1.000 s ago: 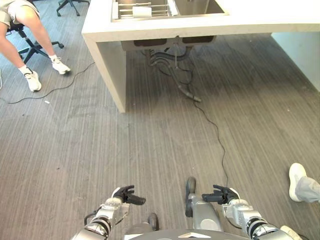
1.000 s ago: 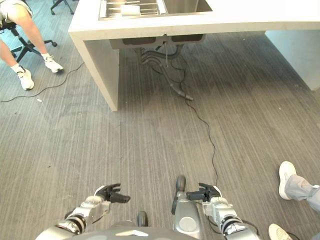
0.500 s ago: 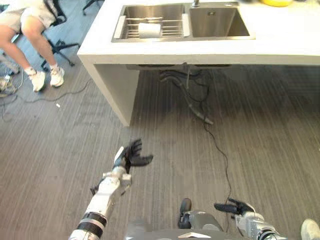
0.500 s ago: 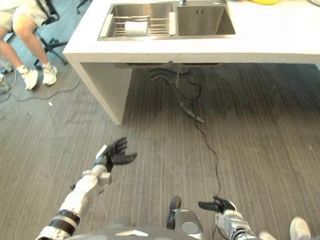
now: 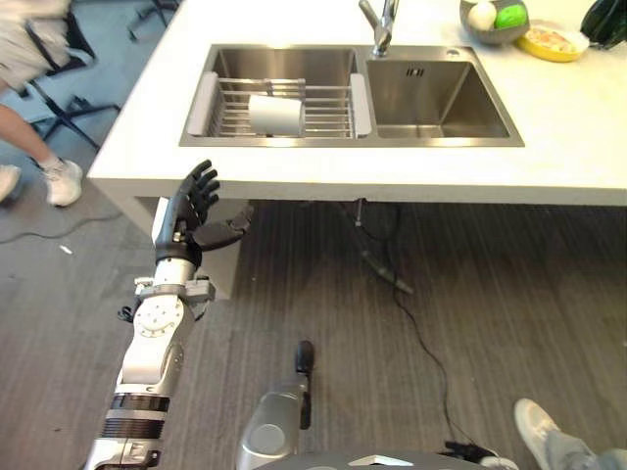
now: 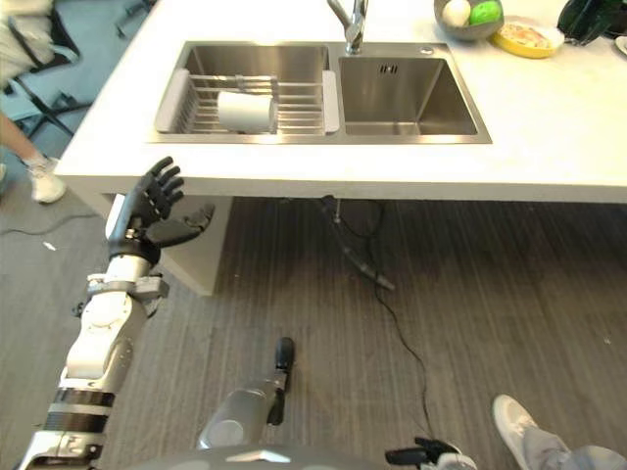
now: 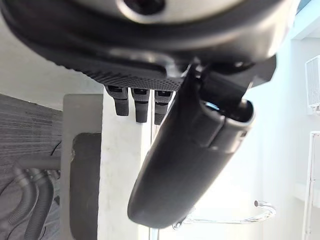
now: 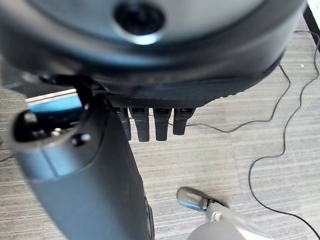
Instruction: Place the dishes in the dishwasher.
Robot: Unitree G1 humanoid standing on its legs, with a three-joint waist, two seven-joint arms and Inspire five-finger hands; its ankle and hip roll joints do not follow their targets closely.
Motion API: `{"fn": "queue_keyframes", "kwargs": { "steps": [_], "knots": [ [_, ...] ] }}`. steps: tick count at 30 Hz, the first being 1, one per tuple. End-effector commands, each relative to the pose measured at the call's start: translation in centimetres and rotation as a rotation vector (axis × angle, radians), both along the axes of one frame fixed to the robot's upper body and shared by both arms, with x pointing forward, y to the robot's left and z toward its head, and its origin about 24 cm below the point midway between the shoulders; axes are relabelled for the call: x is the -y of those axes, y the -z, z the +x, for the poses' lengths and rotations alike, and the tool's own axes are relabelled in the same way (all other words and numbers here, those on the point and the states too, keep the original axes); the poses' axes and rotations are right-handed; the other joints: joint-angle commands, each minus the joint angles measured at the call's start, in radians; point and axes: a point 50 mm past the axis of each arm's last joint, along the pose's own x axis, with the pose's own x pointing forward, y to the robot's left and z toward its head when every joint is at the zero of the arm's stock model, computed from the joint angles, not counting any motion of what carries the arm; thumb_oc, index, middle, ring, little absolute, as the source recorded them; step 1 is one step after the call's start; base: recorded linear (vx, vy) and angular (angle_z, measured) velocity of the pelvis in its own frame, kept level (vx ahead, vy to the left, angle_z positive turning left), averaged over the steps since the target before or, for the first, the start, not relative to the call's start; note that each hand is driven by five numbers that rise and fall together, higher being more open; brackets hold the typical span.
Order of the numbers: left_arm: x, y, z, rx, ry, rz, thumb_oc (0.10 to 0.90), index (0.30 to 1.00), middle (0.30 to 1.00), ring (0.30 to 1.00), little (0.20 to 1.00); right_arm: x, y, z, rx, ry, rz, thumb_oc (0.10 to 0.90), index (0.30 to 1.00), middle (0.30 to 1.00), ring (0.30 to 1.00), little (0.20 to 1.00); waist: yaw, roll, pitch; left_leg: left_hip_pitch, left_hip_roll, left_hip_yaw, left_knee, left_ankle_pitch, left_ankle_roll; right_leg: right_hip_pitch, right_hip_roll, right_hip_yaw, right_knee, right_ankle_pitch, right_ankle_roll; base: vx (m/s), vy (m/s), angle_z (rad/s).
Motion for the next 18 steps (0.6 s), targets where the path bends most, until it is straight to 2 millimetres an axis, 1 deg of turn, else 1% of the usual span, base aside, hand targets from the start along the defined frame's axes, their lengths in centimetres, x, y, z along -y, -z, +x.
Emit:
{"fn": "queue_keyframes", "kwargs": {
  "steps": [1, 2, 3, 4, 5, 6, 7, 8, 9, 10, 11, 12, 13, 14, 15, 16, 17, 18],
  "knots": [
    [1.9, -8.4, -0.5, 0.417, 0.097, 0.124, 0.8, 0.9, 0.9, 0.9, 0.9, 0.8, -0.1, -0.5, -0.036, -0.055, -0.021, 0.8, 0.9, 0.9, 0.9, 0.9, 0.037, 0.034, -0.051, 0.029, 0.062, -0.03, -0.017, -0.015, -0.081, -0.087, 0.099, 0.014, 0.064, 0.038, 0.019, 0.37, 0.121, -0.25],
    [2.1, -8.7, -0.6, 0.427, 0.11, 0.139, 0.8, 0.9, 0.9, 0.9, 0.9, 0.5, 0.0, -1.0, -0.049, -0.044, -0.009, 0.8, 0.9, 0.9, 0.9, 0.9, 0.039, 0.02, -0.055, 0.044, 0.052, -0.028, -0.002, -0.04, -0.068, -0.093, 0.081, 0.011, 0.12, 0.045, 0.034, 0.21, 0.109, 0.23],
    [2.3, -9.1, -0.8, 0.442, 0.119, 0.154, 0.8, 0.9, 0.9, 0.9, 0.9, 0.3, 0.1, -1.2, -0.062, -0.05, 0.0, 0.8, 0.9, 0.9, 0.9, 0.9, 0.046, 0.011, -0.063, 0.052, 0.042, -0.025, 0.014, -0.068, -0.051, -0.111, 0.065, 0.013, 0.188, 0.074, 0.056, 0.34, 0.228, 0.36],
    [3.1, -9.6, -0.8, 0.46, 0.165, 0.161, 0.8, 0.9, 0.9, 0.9, 0.9, 0.5, 0.0, -1.3, -0.067, -0.041, 0.002, 0.8, 0.9, 0.9, 0.9, 0.9, 0.031, 0.002, -0.058, 0.091, 0.013, -0.034, 0.041, -0.122, -0.016, -0.193, 0.019, 0.015, 0.391, 0.181, 0.112, 0.22, 0.195, 0.26],
    [3.1, -9.6, -0.8, 0.46, 0.165, 0.161, 0.8, 0.9, 0.9, 0.9, 0.9, 0.6, 0.0, -1.3, -0.066, -0.041, 0.002, 0.8, 0.9, 0.9, 0.9, 0.9, 0.032, 0.004, -0.06, 0.087, 0.015, -0.033, 0.041, -0.119, -0.015, -0.199, 0.021, 0.016, 0.394, 0.183, 0.111, 0.18, 0.2, 0.16],
    [3.5, -9.9, -0.6, 0.466, 0.189, 0.171, 0.8, 0.9, 0.9, 0.9, 0.9, 0.9, -0.1, -0.7, -0.054, -0.038, -0.003, 0.8, 0.9, 0.9, 0.9, 0.9, 0.022, 0.009, -0.05, 0.096, 0.006, -0.04, 0.058, -0.141, 0.002, -0.238, 0.013, 0.033, 0.495, 0.246, 0.136, 0.1, 0.124, 0.27],
    [3.8, -9.9, -0.5, 0.468, 0.198, 0.17, 0.8, 0.9, 0.9, 0.9, 0.9, 0.9, -0.2, -0.4, -0.047, -0.038, -0.007, 0.8, 0.9, 0.9, 0.9, 0.9, 0.013, 0.023, -0.044, 0.113, 0.01, -0.051, 0.061, -0.15, 0.012, -0.269, 0.015, 0.038, 0.577, 0.276, 0.139, 0.25, 0.248, 0.32],
    [4.0, -9.8, -0.2, 0.451, 0.202, 0.182, 0.8, 0.9, 0.9, 0.9, 0.9, 0.8, -0.3, 0.3, -0.031, -0.039, -0.002, 0.8, 0.9, 0.9, 0.9, 0.9, -0.007, 0.071, -0.035, 0.179, 0.027, -0.066, 0.037, -0.173, 0.029, -0.373, -0.004, 0.022, 0.714, 0.282, 0.133, 0.19, 0.172, 0.36],
    [4.0, -9.8, -0.2, 0.451, 0.202, 0.18, 0.8, 0.9, 0.9, 0.9, 0.9, 0.9, -0.3, 0.3, -0.03, -0.039, -0.004, 0.8, 0.9, 0.9, 0.9, 0.9, -0.007, 0.068, -0.033, 0.181, 0.022, -0.066, 0.033, -0.172, 0.03, -0.379, -0.011, 0.023, 0.728, 0.275, 0.133, 0.21, 0.152, 0.25],
    [4.1, -9.8, -0.3, 0.456, 0.206, 0.173, 0.8, 0.9, 0.9, 0.9, 0.9, 0.9, -0.3, 0.3, -0.03, -0.04, 0.0, 0.8, 0.9, 0.9, 0.9, 0.9, -0.014, 0.076, -0.034, 0.212, 0.02, -0.072, 0.013, -0.179, 0.032, -0.397, -0.046, -0.005, 0.72, 0.252, 0.124, 0.16, 0.028, 0.29],
    [4.1, -9.8, -0.3, 0.458, 0.21, 0.161, 0.8, 0.9, 0.9, 0.9, 0.9, 0.9, -0.3, 0.3, -0.026, -0.041, 0.005, 0.8, 0.9, 0.9, 0.9, 0.9, -0.022, 0.082, -0.032, 0.245, 0.023, -0.074, -0.006, -0.19, 0.023, -0.409, -0.1, -0.047, 0.649, 0.223, 0.113, 0.33, -0.065, 0.23],
    [4.6, -9.6, -0.3, 0.453, 0.259, 0.135, 0.8, 0.9, 0.9, 0.9, 0.9, 1.2, -0.4, 0.5, -0.013, -0.044, -0.005, 0.8, 0.9, 0.9, 0.9, 0.9, -0.034, 0.08, -0.032, 0.271, 0.026, -0.089, -0.017, -0.208, 0.0, -0.398, -0.127, -0.082, 0.425, 0.146, 0.079, 0.32, -0.161, 0.1],
    [5.0, -9.5, 0.1, 0.44, 0.28, 0.133, 0.8, 0.9, 0.9, 0.9, 0.9, 1.5, -0.5, 0.6, -0.007, -0.044, -0.018, 0.8, 0.9, 0.9, 0.9, 0.9, -0.046, 0.078, -0.031, 0.275, 0.028, -0.101, -0.021, -0.21, -0.014, -0.387, -0.112, -0.07, 0.272, 0.165, 0.072, 0.3, -0.201, 0.02],
    [5.5, -9.2, 0.4, 0.428, 0.307, 0.124, 0.8, 0.9, 0.9, 0.9, 0.9, 1.6, -0.5, 0.3, -0.019, -0.038, -0.02, 0.8, 0.9, 0.9, 0.9, 0.9, -0.063, 0.073, -0.033, 0.286, 0.02, -0.12, -0.021, -0.213, -0.017, -0.385, -0.09, 0.008, 0.207, 0.18, 0.082, 0.19, -0.151, 0.15],
    [5.4, -8.9, 0.5, 0.418, 0.306, 0.111, 0.8, 0.9, 0.9, 0.9, 0.9, 1.4, -0.4, 0.0, -0.032, -0.027, -0.006, 0.8, 0.9, 0.9, 0.9, 0.9, -0.06, 0.066, -0.043, 0.288, 0.015, -0.12, -0.027, -0.214, -0.021, -0.368, -0.084, 0.025, 0.143, 0.198, 0.104, 0.13, -0.079, 0.64],
    [5.4, -8.9, 0.5, 0.417, 0.306, 0.111, 0.8, 0.9, 0.9, 0.9, 0.9, 1.4, -0.4, 0.0, -0.032, -0.026, -0.006, 0.8, 0.9, 0.9, 0.9, 0.9, -0.058, 0.067, -0.043, 0.29, 0.017, -0.118, -0.029, -0.213, -0.021, -0.361, -0.081, 0.025, 0.13, 0.206, 0.105, 0.13, -0.084, 0.77],
    [5.6, -8.6, 0.5, 0.404, 0.325, 0.1, 0.8, 0.9, 0.9, 0.9, 0.9, 1.3, -0.3, -0.4, -0.041, -0.023, -0.005, 0.8, 0.9, 0.9, 0.9, 0.9, -0.052, 0.06, -0.051, 0.304, 0.012, -0.12, -0.039, -0.22, -0.022, -0.338, -0.081, 0.016, 0.092, 0.215, 0.105, 0.22, -0.091, 0.62],
    [6.0, -7.9, 0.4, 0.376, 0.365, 0.072, 0.8, 0.9, 0.9, 0.9, 0.9, -0.1, 0.2, -1.6, -0.067, -0.026, 0.031, 0.8, 0.9, 0.9, 0.9, 0.9, -0.056, 0.063, -0.073, 0.324, 0.016, -0.113, -0.067, -0.217, -0.034, -0.312, -0.078, -0.01, 0.04, 0.244, 0.115, 0.22, -0.096, 0.34]
  ]
}}
